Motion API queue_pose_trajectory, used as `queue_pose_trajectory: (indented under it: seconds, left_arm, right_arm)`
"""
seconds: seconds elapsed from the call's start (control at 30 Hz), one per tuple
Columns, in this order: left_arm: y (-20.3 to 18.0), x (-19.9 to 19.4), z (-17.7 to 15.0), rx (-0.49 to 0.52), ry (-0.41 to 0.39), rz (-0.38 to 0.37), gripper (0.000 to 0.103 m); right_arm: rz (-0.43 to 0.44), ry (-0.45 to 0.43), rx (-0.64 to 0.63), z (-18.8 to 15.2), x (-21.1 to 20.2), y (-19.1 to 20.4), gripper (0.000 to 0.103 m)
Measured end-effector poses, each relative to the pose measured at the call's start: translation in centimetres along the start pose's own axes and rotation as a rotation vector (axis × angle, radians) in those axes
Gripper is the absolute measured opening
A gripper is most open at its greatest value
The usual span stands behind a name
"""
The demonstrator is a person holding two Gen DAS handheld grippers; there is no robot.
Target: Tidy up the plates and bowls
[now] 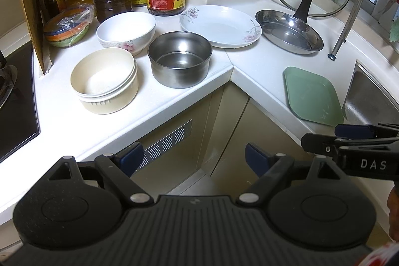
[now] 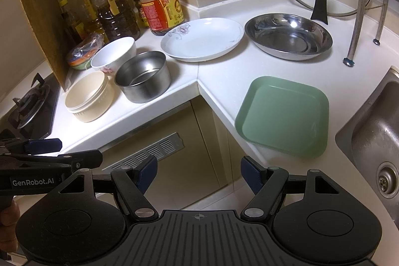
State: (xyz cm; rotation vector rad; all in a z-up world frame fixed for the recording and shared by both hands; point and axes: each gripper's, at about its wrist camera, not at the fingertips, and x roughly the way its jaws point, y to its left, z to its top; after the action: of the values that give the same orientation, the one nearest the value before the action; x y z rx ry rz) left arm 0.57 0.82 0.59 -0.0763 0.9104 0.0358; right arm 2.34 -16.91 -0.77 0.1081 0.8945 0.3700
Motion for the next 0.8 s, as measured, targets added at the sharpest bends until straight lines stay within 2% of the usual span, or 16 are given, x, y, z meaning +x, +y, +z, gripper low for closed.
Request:
queue_pose_trajectory:
  seconds: [0.8]
  left_arm:
    - [-0.11, 0.04, -0.17, -0.001, 0.0, 0.0, 0.087]
  right_arm:
    - [0.002, -0.002, 0.0, 0.38, 0.31, -0.48, 0.074]
